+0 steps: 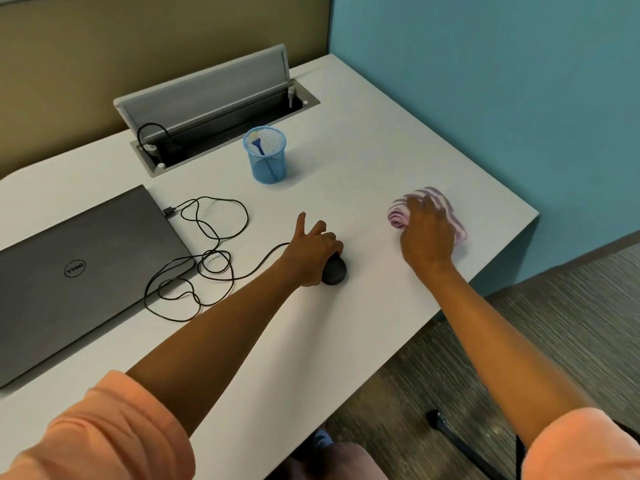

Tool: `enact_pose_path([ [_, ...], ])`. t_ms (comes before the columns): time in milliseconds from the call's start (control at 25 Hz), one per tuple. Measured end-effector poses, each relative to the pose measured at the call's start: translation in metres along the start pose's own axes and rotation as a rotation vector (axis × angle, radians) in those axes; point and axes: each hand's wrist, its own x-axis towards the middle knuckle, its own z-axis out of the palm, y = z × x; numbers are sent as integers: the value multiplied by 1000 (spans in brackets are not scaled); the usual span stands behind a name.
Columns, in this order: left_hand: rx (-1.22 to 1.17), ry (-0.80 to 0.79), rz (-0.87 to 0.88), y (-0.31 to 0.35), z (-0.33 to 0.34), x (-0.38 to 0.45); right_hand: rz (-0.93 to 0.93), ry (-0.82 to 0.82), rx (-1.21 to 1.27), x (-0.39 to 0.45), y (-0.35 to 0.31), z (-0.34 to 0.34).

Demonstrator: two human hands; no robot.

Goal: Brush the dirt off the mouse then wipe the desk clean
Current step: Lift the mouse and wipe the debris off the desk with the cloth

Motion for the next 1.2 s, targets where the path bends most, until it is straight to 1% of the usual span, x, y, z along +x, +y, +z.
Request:
enact_pose_path([
  [200,-62,-20,3,-6,3,-1,-64,-124,-111,27,-29,32],
  [400,-104,-28,14,-9,6,-5,-102,-244,-200,40,-37,58],
  [520,-228,-24,40,-21,11,-20,-123,-220,-137,34,-36,69],
  [560,-322,7,31,-25,14,-28,-123,-193,-83,31,-35,70],
  [640,-535,151,-37,-32,25,-46,-118,-138,23,30,-31,69],
  [720,-619,320,-148,-38,38,-65,-111,-77,74,34,-27,67],
  [760,-606,362,-200,-41,47,-74,-100,-56,76,38,-24,67],
  [800,-573,369,-237,-45,55,-83,-87,-48,72,41,-21,68],
  [920,-513,347,-291,-50,79,-107,-61,-72,68,44,-16,76],
  [1080,-488,397,-371,-52,95,-130,-66,-96,67,40,-18,82],
  [1160,-488,397,-411,-54,98,-139,-15,-110,69,43,-24,79],
  [1200,-490,407,-428,-56,98,-144,22,-88,83,45,-30,76],
])
